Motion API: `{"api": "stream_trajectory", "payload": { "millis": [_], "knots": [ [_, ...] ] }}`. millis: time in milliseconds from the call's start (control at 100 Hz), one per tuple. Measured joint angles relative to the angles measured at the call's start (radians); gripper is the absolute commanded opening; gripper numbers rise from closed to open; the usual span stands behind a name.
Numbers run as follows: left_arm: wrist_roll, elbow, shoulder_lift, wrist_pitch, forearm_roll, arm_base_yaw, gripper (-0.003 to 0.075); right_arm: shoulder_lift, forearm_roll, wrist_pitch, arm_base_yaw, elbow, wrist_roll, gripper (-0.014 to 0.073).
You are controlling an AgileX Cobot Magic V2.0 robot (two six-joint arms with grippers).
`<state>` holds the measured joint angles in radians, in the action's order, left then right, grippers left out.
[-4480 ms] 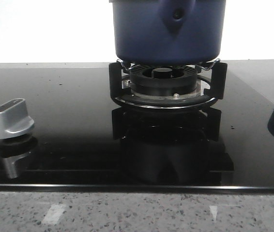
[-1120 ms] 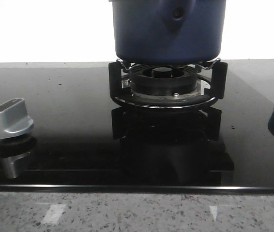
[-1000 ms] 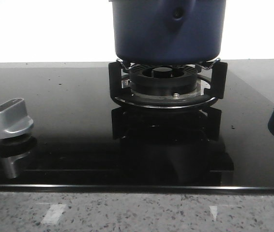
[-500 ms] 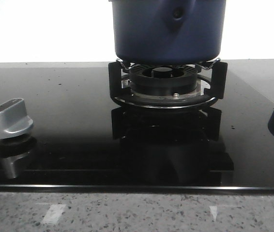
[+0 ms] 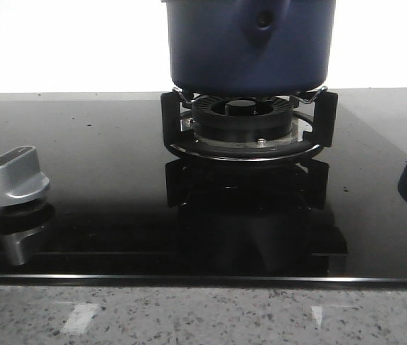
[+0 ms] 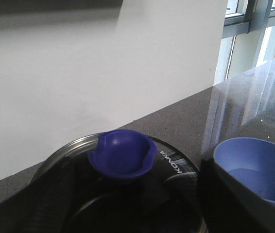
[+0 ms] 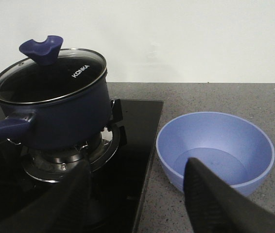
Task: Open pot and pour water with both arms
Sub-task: 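Close the left gripper on the blue lid knob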
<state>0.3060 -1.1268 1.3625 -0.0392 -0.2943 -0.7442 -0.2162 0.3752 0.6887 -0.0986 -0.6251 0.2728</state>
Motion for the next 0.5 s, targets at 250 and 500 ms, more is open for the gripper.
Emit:
{"api": "stream_trajectory", "payload": {
  "millis": [250,500],
  "knots": [
    [0.0,0.002,0.049,-0.012,0.005,-0.005,0.046,0.0,0.0,0.001,0.0,0.0,0.002,0.0384],
    [0.0,0.002,0.092,-0.116,-0.088,-0.007,0.0464,0.0,0.0,0.001,0.0,0.0,0.002,0.0384]
  ]
}}
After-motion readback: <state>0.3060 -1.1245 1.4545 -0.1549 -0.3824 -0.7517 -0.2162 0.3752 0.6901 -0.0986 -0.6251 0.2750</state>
